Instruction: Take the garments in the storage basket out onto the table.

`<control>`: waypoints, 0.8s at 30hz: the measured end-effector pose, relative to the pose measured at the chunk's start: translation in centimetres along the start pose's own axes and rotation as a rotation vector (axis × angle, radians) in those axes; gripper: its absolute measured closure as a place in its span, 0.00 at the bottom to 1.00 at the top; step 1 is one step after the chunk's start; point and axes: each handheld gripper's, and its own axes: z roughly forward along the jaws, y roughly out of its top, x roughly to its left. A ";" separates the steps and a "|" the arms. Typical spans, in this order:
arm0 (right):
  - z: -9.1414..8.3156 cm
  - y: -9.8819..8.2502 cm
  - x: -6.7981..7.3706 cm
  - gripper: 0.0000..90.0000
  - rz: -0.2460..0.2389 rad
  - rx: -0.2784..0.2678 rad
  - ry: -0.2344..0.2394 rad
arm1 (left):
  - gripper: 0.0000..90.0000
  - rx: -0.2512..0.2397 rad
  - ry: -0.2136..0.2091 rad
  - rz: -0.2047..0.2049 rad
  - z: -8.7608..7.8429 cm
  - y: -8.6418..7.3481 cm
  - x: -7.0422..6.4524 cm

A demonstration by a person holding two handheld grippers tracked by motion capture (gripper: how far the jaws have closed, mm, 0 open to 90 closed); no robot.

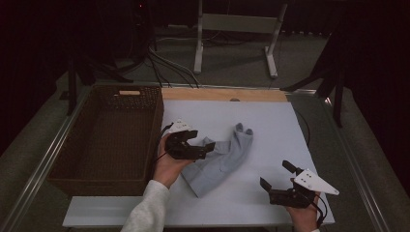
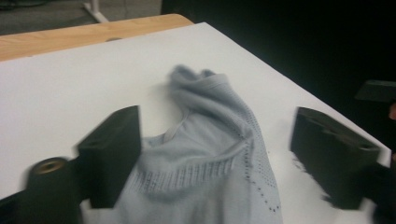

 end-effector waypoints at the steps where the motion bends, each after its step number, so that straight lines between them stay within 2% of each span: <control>1: 0.0 0.0 0.0 0.00 0.000 0.000 0.000 | 0.15 -0.001 -0.002 0.001 -0.1 0.0 0.0; 6: 0.0 0.0 0.0 0.00 0.000 0.000 0.001 | 0.01 -0.008 -0.020 -0.001 -0.4 -0.2 0.1; 10: 0.0 0.0 0.0 0.00 0.000 0.000 0.000 | 0.00 -0.010 -0.022 0.013 -0.6 -0.3 -0.1; 14: 0.0 0.0 0.0 0.00 -0.001 -0.001 0.000 | 0.00 -0.016 -0.004 0.051 -0.9 -0.5 -0.5; 17: 0.0 0.0 0.0 0.00 -0.001 0.000 -0.001 | 0.00 -0.037 0.024 0.075 -1.2 -0.6 -0.8; 24: 0.0 0.0 0.0 0.00 -0.001 0.000 -0.002 | 0.00 -0.039 -0.001 0.074 -1.8 -0.6 -0.7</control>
